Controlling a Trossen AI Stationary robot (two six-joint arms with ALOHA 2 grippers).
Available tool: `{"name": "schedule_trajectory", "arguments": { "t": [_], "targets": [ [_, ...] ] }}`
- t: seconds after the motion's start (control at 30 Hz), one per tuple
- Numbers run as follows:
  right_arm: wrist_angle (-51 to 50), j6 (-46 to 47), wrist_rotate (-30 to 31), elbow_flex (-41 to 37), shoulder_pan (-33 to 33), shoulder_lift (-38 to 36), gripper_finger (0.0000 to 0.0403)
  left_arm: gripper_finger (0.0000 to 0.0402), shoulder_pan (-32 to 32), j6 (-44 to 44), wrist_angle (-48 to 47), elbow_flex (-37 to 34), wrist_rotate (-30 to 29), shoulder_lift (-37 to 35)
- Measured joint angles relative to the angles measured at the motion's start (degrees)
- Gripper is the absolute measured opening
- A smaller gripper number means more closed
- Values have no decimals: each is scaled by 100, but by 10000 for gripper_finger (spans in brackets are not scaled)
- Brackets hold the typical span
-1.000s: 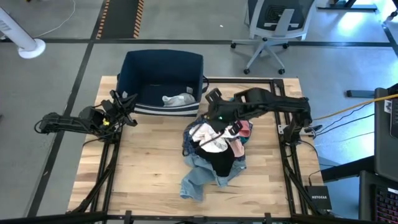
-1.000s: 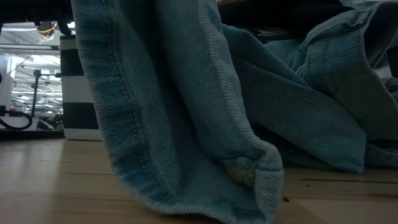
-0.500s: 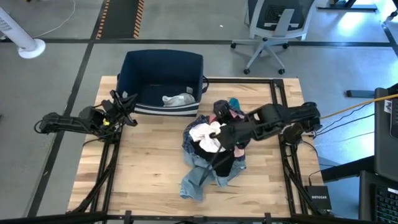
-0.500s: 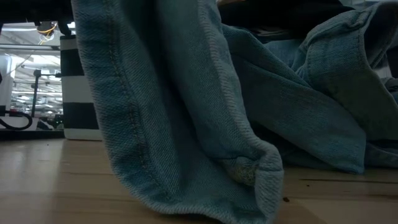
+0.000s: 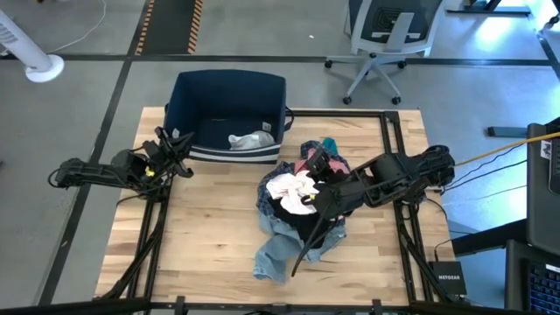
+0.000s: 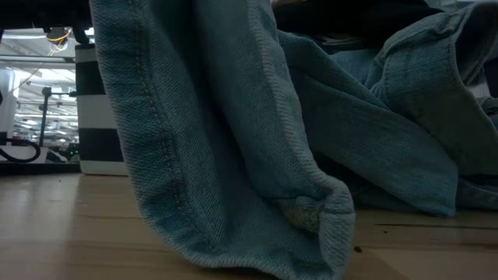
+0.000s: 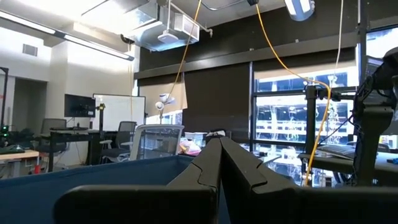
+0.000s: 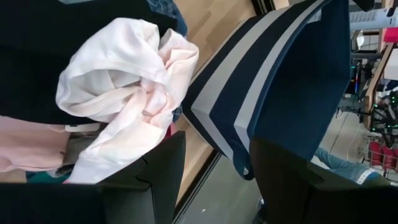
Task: Sort clothes
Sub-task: Put the white underwear into the blue laundry bin
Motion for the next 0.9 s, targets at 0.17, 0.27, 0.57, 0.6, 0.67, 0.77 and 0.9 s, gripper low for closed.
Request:
{"name": "schedule_trajectory", "arguments": {
  "t": [0.17,0.27,0.57,0.6,0.67,0.77,0.9],
  "targets": [
    [0,81,2,0,-2,0,198,1,-1,0,-1,0,0,1],
    [-2,86,0,0,-2,0,198,1,0,0,0,0,0,0],
    [760,228,309,-1702,-4,-758,198,1,0,0,-42,0,-1,1],
    [1021,235,316,-2065,-4,-941,198,1,0,-2,-46,0,0,0],
    [1584,301,311,-2812,-4,-1325,198,1,0,-2,-42,0,0,0],
    [2431,513,304,-3882,-4,-1862,198,1,0,-2,-47,0,-1,0],
    [3350,691,-104,-5087,-6,-2359,198,1,-1,-2,-102,0,0,0]
  ]
}}
